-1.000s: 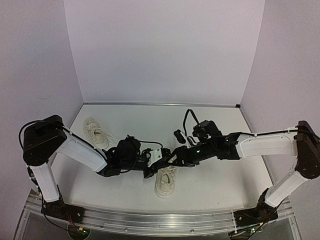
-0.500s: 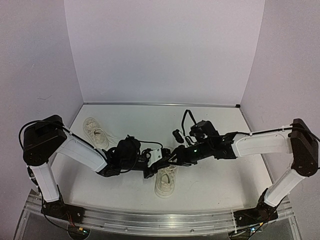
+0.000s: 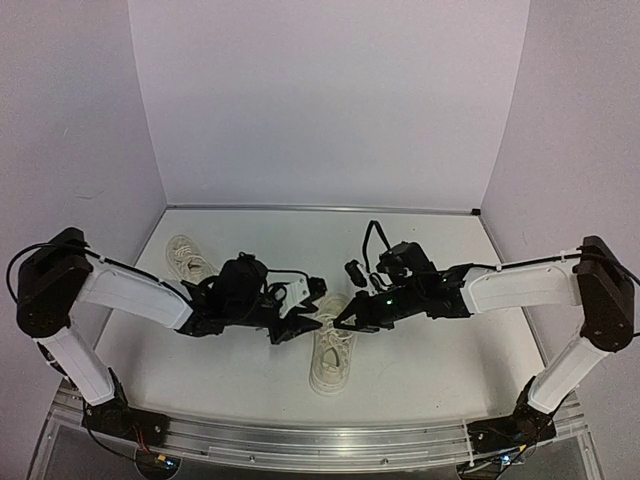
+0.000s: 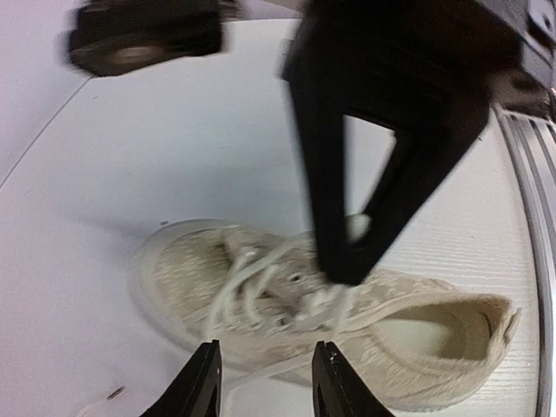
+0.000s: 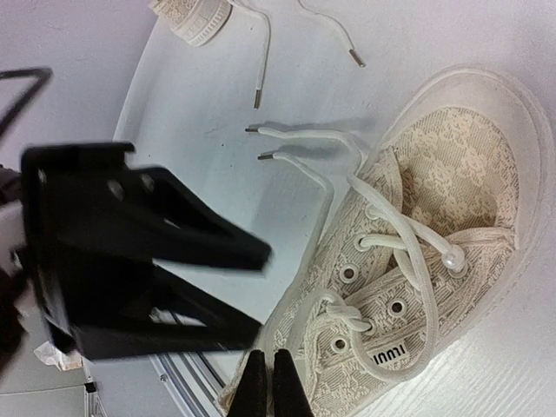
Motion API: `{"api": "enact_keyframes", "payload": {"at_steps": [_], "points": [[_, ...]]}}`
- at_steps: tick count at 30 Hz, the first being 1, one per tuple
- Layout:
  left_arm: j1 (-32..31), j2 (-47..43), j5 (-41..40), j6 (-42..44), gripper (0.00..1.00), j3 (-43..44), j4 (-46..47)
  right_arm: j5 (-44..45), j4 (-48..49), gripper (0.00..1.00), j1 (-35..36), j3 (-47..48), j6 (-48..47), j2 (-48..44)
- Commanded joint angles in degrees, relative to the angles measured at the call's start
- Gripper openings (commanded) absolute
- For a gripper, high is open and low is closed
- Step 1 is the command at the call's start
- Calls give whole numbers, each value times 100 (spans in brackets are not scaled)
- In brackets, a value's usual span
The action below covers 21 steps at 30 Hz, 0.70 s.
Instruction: Tie the shoes
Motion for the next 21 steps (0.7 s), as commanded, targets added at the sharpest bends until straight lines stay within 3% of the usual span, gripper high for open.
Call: {"api": "enact_keyframes", "payload": {"at_steps": [1,6,10,21], "points": [[657,-946,-284,-293,39,337,-1703,131,9,0,17,205,-88,-10],[993,-879,-677,-256,41,689,-3363,117,11,0,19,243,-106,33],[1330,-383,-291,-365,39,1011,-3856,85,-1,0,17,246,-124,30],[1359,752,-61,53,32,1884,-4434,96,-25,0,19,229,-118,4]]}}
